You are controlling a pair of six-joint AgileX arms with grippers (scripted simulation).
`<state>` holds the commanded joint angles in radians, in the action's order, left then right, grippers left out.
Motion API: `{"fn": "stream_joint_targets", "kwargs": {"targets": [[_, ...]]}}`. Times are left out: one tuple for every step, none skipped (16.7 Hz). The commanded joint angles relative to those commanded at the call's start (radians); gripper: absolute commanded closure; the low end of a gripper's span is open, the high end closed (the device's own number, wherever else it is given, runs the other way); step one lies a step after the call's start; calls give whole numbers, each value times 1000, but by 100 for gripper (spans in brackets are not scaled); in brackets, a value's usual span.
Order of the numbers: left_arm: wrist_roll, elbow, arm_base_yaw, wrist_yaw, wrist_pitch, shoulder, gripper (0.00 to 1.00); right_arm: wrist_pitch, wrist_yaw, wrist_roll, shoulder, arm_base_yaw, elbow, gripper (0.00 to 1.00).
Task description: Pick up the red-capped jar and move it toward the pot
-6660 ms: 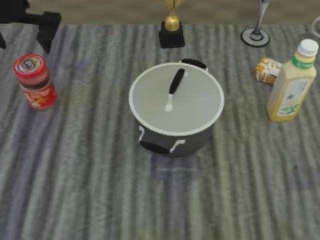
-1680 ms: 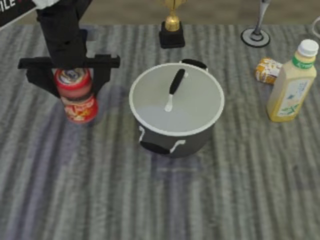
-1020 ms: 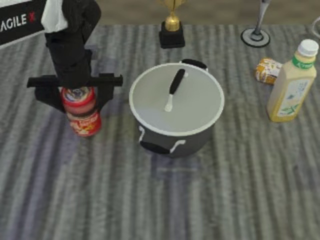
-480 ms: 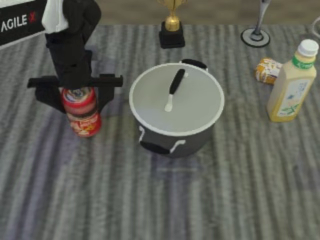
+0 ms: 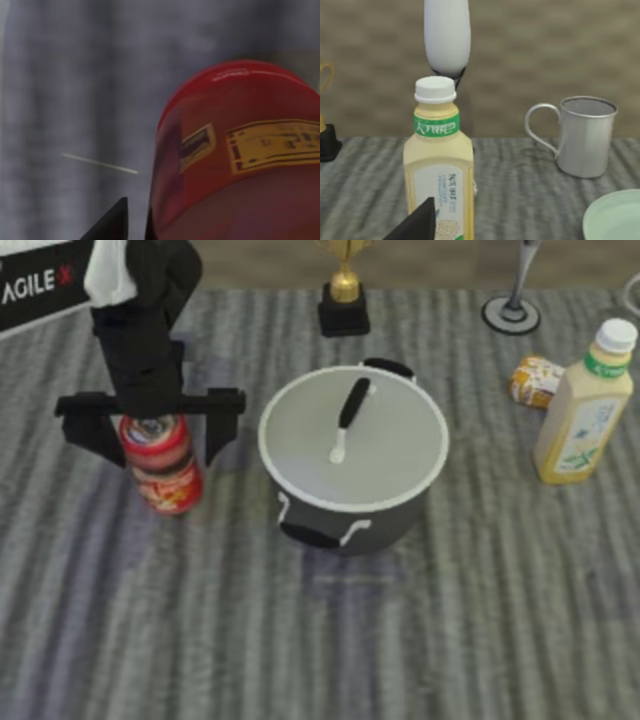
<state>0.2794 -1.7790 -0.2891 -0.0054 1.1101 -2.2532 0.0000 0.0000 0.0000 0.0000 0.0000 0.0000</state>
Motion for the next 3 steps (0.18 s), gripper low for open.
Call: {"fn": "stream_joint_targets", "kwargs": {"targets": [[0, 0, 0, 0, 0, 0, 0, 0, 0, 0, 0, 0, 0, 0], [0, 0, 0, 0, 0, 0, 0, 0, 0, 0, 0, 0, 0, 0], [0, 0, 0, 0, 0, 0, 0, 0, 0, 0, 0, 0, 0, 0]]}}
